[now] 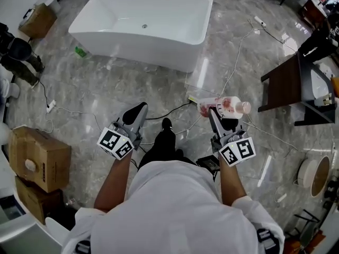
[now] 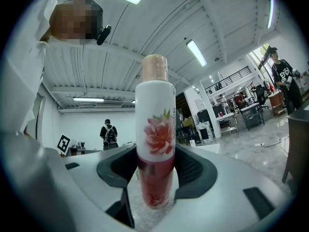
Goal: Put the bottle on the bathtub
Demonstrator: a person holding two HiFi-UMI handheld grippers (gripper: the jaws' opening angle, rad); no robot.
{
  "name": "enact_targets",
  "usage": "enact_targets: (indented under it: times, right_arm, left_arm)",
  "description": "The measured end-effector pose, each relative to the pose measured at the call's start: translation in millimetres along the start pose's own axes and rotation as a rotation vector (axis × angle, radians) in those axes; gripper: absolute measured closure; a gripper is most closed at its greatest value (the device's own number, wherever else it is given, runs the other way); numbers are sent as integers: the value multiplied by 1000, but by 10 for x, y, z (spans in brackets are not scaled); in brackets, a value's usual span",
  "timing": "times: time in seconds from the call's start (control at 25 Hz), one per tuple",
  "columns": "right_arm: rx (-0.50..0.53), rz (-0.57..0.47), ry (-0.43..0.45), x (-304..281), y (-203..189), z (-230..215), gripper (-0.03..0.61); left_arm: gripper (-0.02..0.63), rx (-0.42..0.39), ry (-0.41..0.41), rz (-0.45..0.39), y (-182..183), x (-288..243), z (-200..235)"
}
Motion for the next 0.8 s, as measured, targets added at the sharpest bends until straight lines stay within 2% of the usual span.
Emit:
enact_targets:
  times: [0.4, 0.6, 0.8]
  right_arm:
    - [-7, 34, 3, -1209, 239, -738, 354]
    - [-19, 25, 8, -1868, 359, -923, 354]
    - [-10, 5, -18, -2140, 457, -1027, 354]
  left_arm:
    - [597, 56, 6, -5, 229, -1007, 1098]
    - [597, 83, -13, -24, 373, -1274, 1692]
    - [597, 107, -31, -16, 430, -1491, 2017]
Point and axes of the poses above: the fingertips, and each gripper's own axes: x backward along the fingers, z to its left, y out of its top, the point moved 3 cm from there along x, backward along the fingers, and after that the axes turned 7 degrees about y, right-handed, at the moved point
